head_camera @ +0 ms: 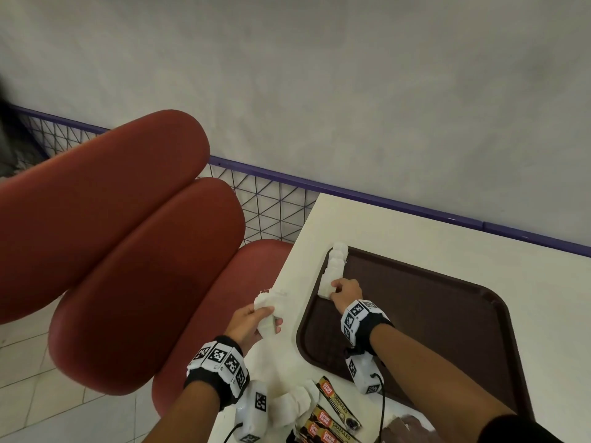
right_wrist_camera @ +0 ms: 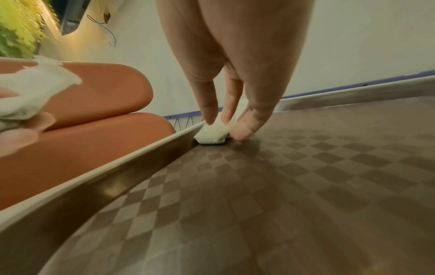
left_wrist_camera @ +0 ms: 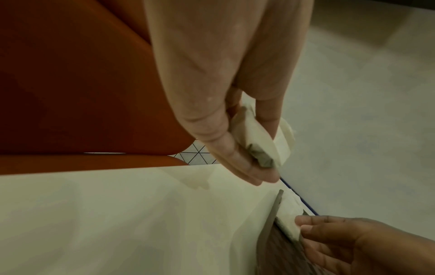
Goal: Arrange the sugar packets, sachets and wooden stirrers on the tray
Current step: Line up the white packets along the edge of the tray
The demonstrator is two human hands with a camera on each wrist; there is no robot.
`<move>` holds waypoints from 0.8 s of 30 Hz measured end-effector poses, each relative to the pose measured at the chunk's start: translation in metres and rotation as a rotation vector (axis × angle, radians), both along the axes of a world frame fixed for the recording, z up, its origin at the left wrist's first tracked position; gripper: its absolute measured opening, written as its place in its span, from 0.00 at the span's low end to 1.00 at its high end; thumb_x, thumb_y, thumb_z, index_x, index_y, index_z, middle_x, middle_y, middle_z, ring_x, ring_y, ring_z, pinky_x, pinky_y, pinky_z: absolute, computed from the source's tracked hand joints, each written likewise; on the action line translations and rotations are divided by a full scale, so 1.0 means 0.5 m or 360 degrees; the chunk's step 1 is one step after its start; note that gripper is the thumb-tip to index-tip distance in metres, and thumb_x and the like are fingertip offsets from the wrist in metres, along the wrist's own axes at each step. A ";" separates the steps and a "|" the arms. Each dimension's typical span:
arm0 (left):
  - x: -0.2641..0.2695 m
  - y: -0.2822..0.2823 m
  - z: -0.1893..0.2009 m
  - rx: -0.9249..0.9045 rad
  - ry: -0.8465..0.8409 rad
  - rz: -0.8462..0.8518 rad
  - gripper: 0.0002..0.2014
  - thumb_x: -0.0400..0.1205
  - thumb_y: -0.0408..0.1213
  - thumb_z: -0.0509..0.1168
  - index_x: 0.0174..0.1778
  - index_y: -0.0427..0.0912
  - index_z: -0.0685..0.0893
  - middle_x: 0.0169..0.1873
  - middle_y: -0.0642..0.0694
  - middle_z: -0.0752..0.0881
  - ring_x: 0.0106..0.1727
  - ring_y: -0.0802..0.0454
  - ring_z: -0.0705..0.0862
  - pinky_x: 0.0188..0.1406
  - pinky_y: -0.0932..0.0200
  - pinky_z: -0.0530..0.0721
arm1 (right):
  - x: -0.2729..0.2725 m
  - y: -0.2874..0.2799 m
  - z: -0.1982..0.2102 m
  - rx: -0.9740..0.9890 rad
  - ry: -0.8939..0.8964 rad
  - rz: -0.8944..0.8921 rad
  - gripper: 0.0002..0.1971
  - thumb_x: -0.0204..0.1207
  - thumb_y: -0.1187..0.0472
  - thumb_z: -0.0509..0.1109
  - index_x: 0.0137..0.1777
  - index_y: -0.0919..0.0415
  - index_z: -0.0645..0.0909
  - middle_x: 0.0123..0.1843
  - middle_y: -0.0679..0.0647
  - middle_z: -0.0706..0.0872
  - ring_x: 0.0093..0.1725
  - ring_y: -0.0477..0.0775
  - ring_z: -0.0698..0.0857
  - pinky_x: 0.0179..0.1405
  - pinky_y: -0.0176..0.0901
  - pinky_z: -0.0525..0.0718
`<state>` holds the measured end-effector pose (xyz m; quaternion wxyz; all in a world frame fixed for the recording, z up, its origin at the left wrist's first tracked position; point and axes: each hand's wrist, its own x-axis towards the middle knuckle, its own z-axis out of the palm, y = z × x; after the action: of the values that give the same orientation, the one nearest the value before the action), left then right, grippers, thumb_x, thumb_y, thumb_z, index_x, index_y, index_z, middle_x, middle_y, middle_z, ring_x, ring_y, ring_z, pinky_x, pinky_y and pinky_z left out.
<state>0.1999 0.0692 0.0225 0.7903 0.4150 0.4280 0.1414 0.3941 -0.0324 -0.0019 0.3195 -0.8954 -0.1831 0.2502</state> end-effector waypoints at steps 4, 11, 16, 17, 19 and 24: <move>0.007 -0.010 0.011 0.0028 -0.0043 -0.0045 0.06 0.80 0.24 0.64 0.51 0.29 0.80 0.43 0.31 0.85 0.38 0.40 0.86 0.31 0.55 0.88 | -0.017 -0.016 0.016 0.0070 -0.0061 0.0004 0.17 0.74 0.72 0.65 0.64 0.64 0.76 0.66 0.63 0.71 0.62 0.63 0.78 0.59 0.43 0.75; 0.029 -0.039 0.020 0.0001 -0.0089 -0.0100 0.10 0.80 0.25 0.65 0.56 0.29 0.80 0.44 0.32 0.85 0.37 0.42 0.86 0.29 0.57 0.88 | -0.075 -0.051 0.045 0.0490 0.0162 0.0206 0.13 0.73 0.73 0.64 0.38 0.54 0.81 0.51 0.55 0.84 0.50 0.51 0.81 0.51 0.37 0.77; 0.039 -0.060 0.021 0.0010 -0.0116 -0.0182 0.14 0.80 0.26 0.65 0.62 0.26 0.78 0.42 0.32 0.86 0.31 0.47 0.88 0.29 0.57 0.87 | -0.108 -0.067 0.069 0.0777 0.0469 0.0234 0.11 0.76 0.72 0.65 0.40 0.54 0.77 0.42 0.49 0.81 0.43 0.44 0.80 0.37 0.28 0.79; 0.040 -0.064 0.020 0.0015 -0.0119 -0.0195 0.15 0.80 0.26 0.64 0.62 0.25 0.78 0.42 0.32 0.86 0.30 0.47 0.87 0.29 0.57 0.87 | -0.112 -0.069 0.073 0.0811 0.0486 0.0253 0.11 0.76 0.73 0.66 0.40 0.56 0.77 0.40 0.48 0.81 0.41 0.43 0.80 0.37 0.25 0.79; 0.043 -0.070 0.021 0.0028 -0.0128 -0.0225 0.16 0.81 0.26 0.64 0.64 0.24 0.77 0.42 0.32 0.86 0.31 0.47 0.87 0.29 0.57 0.87 | -0.115 -0.072 0.076 0.0808 0.0476 0.0318 0.06 0.75 0.73 0.67 0.43 0.62 0.82 0.40 0.50 0.83 0.42 0.42 0.81 0.43 0.24 0.80; 0.042 -0.074 0.017 -0.0026 -0.0179 -0.0246 0.17 0.82 0.29 0.64 0.64 0.24 0.77 0.41 0.34 0.85 0.34 0.46 0.86 0.31 0.57 0.87 | -0.111 -0.081 0.076 0.0809 0.0353 0.0257 0.11 0.74 0.74 0.67 0.56 0.71 0.84 0.55 0.62 0.86 0.54 0.53 0.83 0.54 0.30 0.80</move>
<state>0.2207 0.0323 0.0311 0.8251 0.4317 0.3506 0.0996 0.3385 -0.0731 0.0363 0.5307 -0.7363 -0.2747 0.3174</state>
